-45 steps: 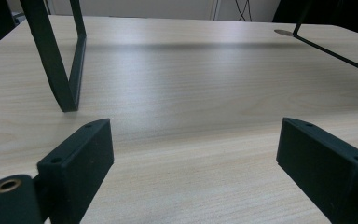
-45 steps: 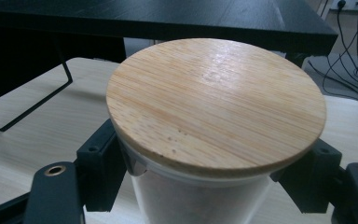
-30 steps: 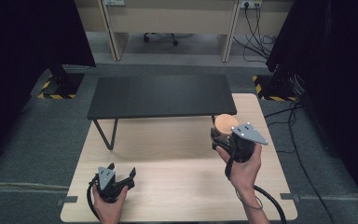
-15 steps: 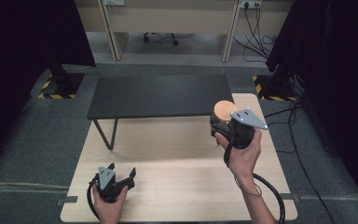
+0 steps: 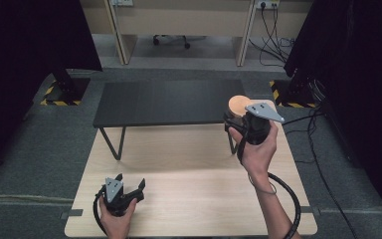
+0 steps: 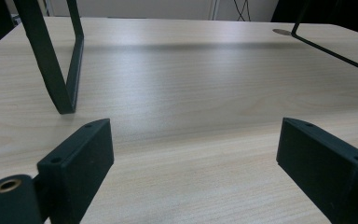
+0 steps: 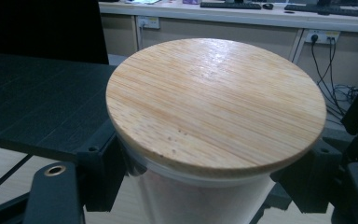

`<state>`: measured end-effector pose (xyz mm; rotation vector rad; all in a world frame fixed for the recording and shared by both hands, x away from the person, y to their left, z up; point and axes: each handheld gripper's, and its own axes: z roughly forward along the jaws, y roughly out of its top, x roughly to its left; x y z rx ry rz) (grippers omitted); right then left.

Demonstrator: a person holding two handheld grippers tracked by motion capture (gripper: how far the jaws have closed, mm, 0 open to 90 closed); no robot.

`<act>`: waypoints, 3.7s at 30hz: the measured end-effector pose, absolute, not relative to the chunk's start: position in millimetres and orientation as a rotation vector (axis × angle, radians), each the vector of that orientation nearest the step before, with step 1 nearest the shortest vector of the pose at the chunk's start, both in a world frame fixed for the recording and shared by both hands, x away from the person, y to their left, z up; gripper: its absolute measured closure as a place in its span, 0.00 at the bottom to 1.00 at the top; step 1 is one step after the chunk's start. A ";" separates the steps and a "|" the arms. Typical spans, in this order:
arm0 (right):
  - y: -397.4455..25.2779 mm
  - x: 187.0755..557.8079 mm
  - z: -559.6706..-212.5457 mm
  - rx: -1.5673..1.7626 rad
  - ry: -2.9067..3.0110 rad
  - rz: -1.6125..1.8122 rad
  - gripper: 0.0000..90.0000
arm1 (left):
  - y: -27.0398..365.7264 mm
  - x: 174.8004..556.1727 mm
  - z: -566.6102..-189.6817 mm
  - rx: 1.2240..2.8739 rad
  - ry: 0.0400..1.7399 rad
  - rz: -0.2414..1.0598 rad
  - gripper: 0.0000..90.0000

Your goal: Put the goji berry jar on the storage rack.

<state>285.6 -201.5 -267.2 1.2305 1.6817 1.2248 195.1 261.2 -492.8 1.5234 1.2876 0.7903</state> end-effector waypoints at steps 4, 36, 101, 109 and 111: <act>-198.8 291.7 -264.7 1.231 1.678 1.221 0.29 | 261.3 195.3 -492.8 1.522 1.288 0.789 0.11; -187.6 353.6 -273.7 1.305 1.687 1.157 0.29 | 261.5 196.1 -492.5 1.527 1.285 0.786 0.11; -194.6 343.3 -295.9 1.229 1.641 1.243 0.01 | 259.5 195.7 -493.0 1.527 1.281 0.796 0.11; -196.4 337.8 -297.1 1.232 1.644 1.248 0.01 | 259.5 195.5 -493.0 1.527 1.280 0.797 0.11; -196.9 335.8 -298.0 1.237 1.643 1.250 0.01 | 259.6 195.3 -493.2 1.525 1.280 0.797 0.11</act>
